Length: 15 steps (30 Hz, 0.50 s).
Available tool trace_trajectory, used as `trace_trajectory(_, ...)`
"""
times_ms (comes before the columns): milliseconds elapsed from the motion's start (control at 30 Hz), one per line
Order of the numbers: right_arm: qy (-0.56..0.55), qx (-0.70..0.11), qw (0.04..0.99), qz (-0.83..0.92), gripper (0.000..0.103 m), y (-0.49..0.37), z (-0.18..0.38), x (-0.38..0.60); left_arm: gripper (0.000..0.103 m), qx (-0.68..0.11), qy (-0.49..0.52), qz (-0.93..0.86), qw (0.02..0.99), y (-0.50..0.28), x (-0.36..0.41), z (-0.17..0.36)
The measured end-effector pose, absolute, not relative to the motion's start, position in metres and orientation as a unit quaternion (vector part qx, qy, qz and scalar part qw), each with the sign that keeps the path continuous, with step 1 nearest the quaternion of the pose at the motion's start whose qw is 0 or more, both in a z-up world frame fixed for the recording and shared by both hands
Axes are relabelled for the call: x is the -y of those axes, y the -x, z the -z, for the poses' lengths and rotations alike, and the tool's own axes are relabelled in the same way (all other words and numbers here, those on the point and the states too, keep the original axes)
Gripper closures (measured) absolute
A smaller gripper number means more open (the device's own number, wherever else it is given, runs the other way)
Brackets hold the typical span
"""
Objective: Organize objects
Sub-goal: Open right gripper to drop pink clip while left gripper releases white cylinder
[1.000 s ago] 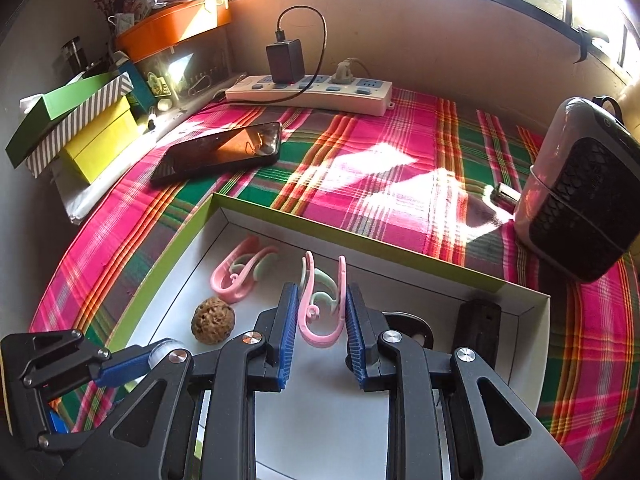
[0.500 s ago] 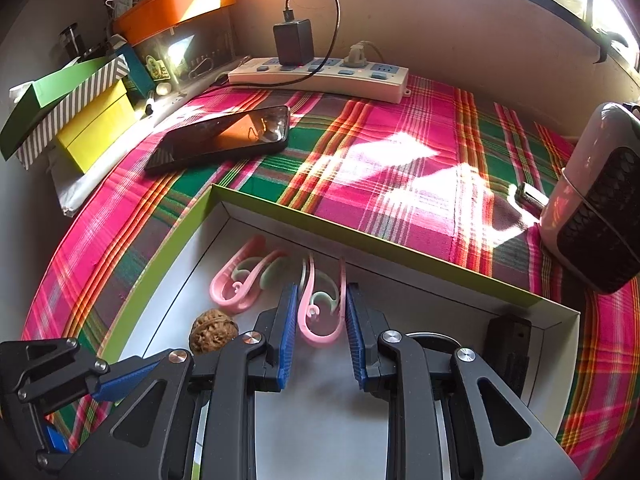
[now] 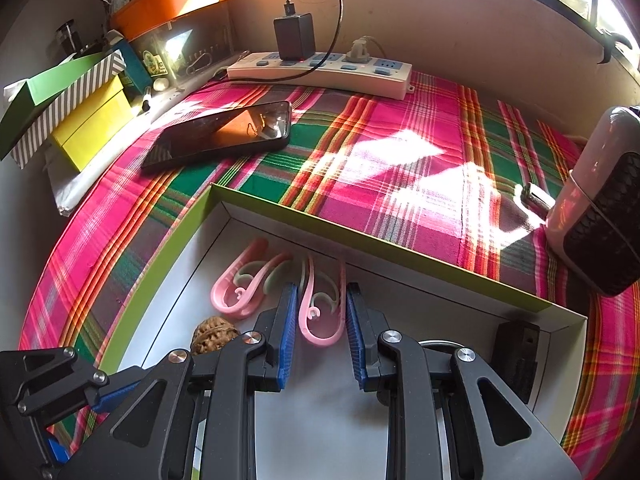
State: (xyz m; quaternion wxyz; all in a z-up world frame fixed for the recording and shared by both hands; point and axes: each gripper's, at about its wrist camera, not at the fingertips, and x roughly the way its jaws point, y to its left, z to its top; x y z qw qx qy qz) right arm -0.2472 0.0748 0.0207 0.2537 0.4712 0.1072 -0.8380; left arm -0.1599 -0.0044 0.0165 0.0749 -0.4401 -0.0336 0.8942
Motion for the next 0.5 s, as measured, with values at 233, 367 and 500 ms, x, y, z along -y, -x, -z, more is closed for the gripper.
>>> trace_trajectory(233, -0.473, -0.105, 0.254, 0.837, 0.078, 0.2468, -0.0205, -0.0737, 0.084, 0.032, 0.439, -0.895, 0.073, 0.1593, 0.0052, -0.0164)
trace_trajectory(367, -0.475, -0.101, 0.251, 0.837, 0.075, 0.2463, -0.0204, -0.0751, 0.083, 0.032, 0.438, -0.895, 0.073, 0.1583, 0.0055, -0.0168)
trace_trajectory(500, -0.473, -0.099, 0.249, 0.839, 0.067, 0.2432, -0.0215, -0.0774, 0.082, 0.032, 0.438, -0.896, 0.073, 0.1586, 0.0048, -0.0170)
